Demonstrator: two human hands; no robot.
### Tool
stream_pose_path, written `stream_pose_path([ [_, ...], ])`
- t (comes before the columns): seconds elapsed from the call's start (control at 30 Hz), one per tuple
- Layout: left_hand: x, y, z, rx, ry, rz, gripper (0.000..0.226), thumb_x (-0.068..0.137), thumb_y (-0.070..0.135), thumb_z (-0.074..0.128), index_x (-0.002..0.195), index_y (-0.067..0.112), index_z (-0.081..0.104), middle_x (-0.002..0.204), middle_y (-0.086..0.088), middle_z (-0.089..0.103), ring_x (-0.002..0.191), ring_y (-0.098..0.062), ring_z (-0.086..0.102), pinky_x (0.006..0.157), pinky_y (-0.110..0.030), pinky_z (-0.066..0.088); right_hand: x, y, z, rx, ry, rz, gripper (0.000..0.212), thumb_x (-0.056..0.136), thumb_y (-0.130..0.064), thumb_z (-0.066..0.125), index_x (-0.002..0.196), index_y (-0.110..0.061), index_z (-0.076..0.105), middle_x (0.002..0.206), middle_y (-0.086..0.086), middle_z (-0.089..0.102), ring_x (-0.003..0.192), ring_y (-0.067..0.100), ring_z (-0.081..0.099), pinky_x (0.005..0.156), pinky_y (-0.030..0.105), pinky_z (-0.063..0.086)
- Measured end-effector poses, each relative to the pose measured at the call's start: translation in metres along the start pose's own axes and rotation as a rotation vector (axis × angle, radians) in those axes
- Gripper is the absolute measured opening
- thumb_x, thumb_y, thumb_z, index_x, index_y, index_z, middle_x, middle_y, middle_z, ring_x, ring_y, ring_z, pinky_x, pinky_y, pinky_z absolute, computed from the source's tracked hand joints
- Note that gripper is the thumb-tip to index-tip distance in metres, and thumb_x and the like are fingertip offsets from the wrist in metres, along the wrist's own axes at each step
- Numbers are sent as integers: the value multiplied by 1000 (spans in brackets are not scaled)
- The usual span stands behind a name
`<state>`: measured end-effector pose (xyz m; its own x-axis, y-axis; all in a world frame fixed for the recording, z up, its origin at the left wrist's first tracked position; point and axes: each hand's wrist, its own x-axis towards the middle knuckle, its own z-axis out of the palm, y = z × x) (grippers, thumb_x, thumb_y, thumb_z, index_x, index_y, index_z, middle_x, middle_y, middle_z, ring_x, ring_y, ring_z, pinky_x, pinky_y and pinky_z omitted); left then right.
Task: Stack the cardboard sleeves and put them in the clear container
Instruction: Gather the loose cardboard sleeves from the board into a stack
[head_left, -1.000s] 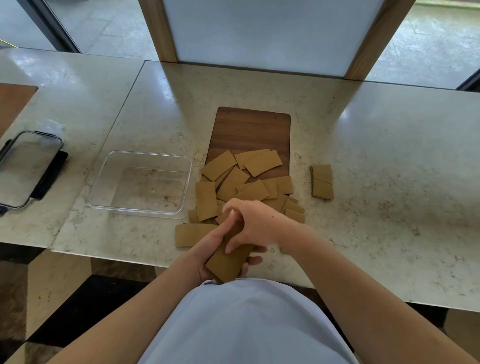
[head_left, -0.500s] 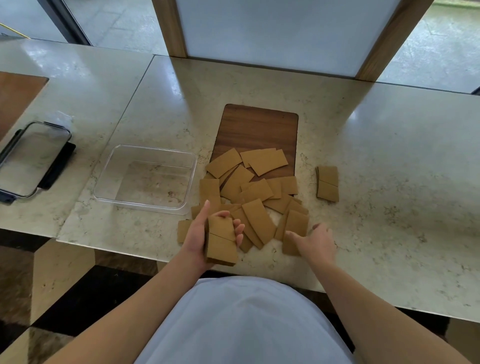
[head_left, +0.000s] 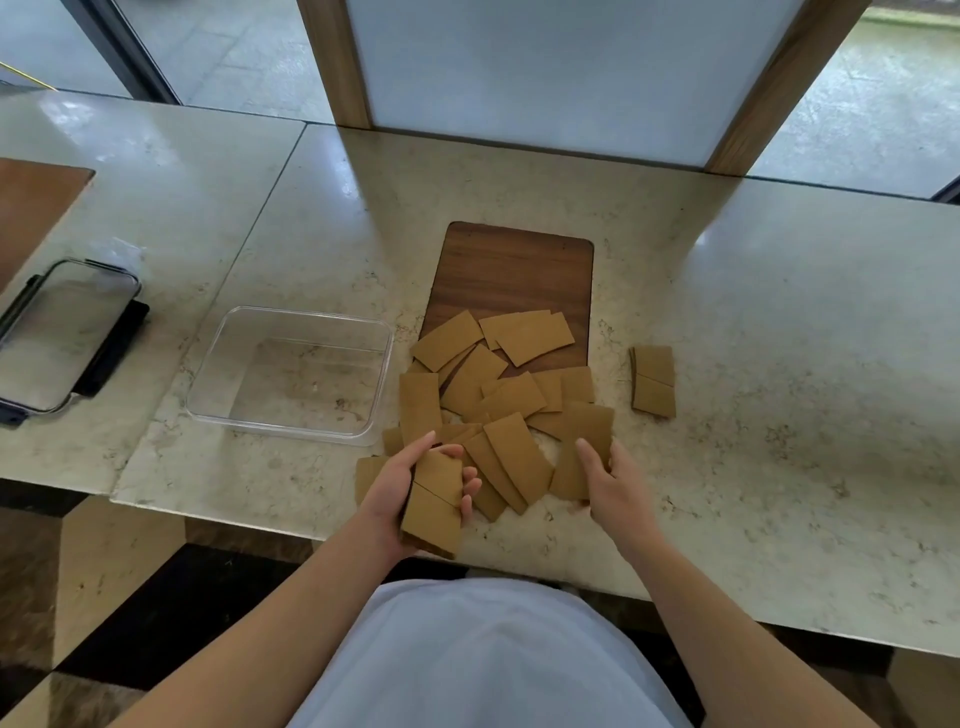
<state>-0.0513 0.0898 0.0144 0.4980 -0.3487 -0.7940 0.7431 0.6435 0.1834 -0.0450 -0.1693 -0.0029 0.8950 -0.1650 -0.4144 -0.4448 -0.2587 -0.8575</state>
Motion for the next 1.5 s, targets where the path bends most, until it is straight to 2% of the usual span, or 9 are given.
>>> stream_pose_path([
  [0.1, -4, 14, 9, 23, -24, -45, 37, 91, 44, 70, 104, 9, 70, 97, -21, 67, 79, -32, 68, 59, -39, 59, -1, -46, 7, -88, -397, 17, 29, 95, -51, 66, 105, -24, 65, 71, -7, 65, 47, 8, 51, 40, 24, 41],
  [0.27, -9, 44, 25, 202, -70, -95, 53, 85, 52, 74, 119, 11, 72, 122, -21, 72, 92, -35, 70, 64, -41, 59, 0, -111, 18, -294, -666, -129, 25, 79, -45, 81, 100, -33, 76, 94, -11, 76, 84, 8, 71, 80, 33, 56],
  [0.43, -6, 58, 28, 542, -141, -70, 59, 89, 69, 58, 113, 19, 77, 121, -17, 75, 94, -31, 75, 78, -45, 61, 4, -139, 24, -528, -831, -98, 25, 76, -58, 76, 93, -40, 79, 90, -9, 77, 81, 10, 72, 80, 35, 55],
  [0.53, -6, 52, 21, 563, -282, -167, 70, 90, 74, 55, 122, 15, 75, 121, -19, 74, 101, -35, 74, 82, -45, 61, 4, -132, 41, -632, -834, -66, 19, 78, -56, 77, 83, -38, 78, 79, -16, 75, 70, 0, 69, 68, 23, 48],
  [0.67, -8, 39, 22, 471, -455, -237, 74, 93, 68, 60, 137, 8, 61, 115, -22, 66, 92, -35, 70, 77, -47, 60, 7, -122, 58, -643, -599, -89, 32, 76, -44, 87, 85, -24, 63, 82, -5, 67, 65, 10, 66, 55, 24, 51],
  [0.83, -8, 21, 37, 345, -363, -88, 51, 95, 53, 66, 127, 13, 68, 98, -17, 66, 77, -27, 65, 59, -35, 59, 5, -109, 53, -581, -413, -134, 36, 80, -45, 83, 102, -27, 61, 96, -8, 66, 86, 12, 63, 72, 29, 55],
  [0.97, -4, 7, 46, 268, -341, 7, 51, 99, 56, 56, 131, 17, 60, 96, -18, 69, 71, -26, 67, 61, -36, 60, 7, -91, 37, -438, -325, -134, 25, 90, -55, 69, 96, -31, 62, 91, -14, 67, 82, 2, 62, 66, 20, 44],
  [1.33, 3, -11, 46, 128, -298, 151, 52, 93, 62, 58, 118, 18, 58, 99, -21, 70, 79, -31, 69, 61, -38, 60, 10, -59, 17, -235, -297, -15, 37, 101, -51, 54, 97, -17, 67, 84, -3, 69, 74, 10, 66, 62, 20, 48],
  [1.5, 1, -12, 36, 25, -263, 121, 58, 93, 69, 50, 113, 16, 61, 103, -25, 70, 82, -34, 71, 63, -38, 61, 17, -35, 16, -306, -269, 65, 32, 102, -43, 58, 97, -12, 66, 85, 2, 70, 80, 19, 67, 78, 36, 56],
])
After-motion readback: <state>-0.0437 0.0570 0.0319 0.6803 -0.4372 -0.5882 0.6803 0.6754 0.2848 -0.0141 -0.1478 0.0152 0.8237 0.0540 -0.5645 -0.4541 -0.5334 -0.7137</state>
